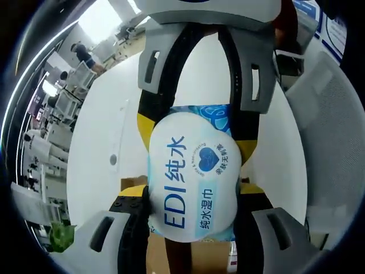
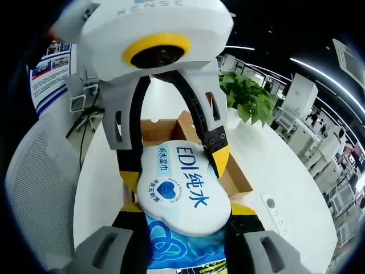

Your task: Operate the shoe box by opening the lid, removing the specified soft item, and placing it in the target area until the item is outside and the box remains undamaged.

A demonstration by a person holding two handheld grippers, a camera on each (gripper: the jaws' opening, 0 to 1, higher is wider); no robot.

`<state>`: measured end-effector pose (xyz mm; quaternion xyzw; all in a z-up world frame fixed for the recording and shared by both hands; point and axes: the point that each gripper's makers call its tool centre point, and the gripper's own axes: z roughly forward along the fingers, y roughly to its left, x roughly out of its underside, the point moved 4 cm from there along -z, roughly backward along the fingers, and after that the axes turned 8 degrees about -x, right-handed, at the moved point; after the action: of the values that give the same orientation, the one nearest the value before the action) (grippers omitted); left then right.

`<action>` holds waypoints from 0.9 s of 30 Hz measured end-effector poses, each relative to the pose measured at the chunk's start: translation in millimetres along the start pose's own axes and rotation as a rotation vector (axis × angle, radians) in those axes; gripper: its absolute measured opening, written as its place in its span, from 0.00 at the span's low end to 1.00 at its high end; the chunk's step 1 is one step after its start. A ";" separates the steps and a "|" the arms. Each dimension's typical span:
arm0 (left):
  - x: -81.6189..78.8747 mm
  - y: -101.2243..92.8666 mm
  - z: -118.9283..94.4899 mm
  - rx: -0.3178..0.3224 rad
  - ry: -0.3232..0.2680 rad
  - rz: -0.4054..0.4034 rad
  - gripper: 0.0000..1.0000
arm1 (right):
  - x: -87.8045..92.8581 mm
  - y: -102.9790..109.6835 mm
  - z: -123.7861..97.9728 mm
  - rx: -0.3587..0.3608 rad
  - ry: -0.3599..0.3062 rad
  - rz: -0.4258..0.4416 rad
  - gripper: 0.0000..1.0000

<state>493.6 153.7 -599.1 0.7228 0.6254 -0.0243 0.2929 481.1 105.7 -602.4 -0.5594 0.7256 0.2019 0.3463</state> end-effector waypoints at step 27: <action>-37.0 3.6 55.4 0.016 -0.031 -0.021 0.60 | 58.1 -27.5 -17.5 -0.018 0.017 0.000 0.47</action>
<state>507.3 95.5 -628.7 0.7180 0.6283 -0.0436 0.2963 494.6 46.7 -630.2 -0.5641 0.7267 0.2036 0.3351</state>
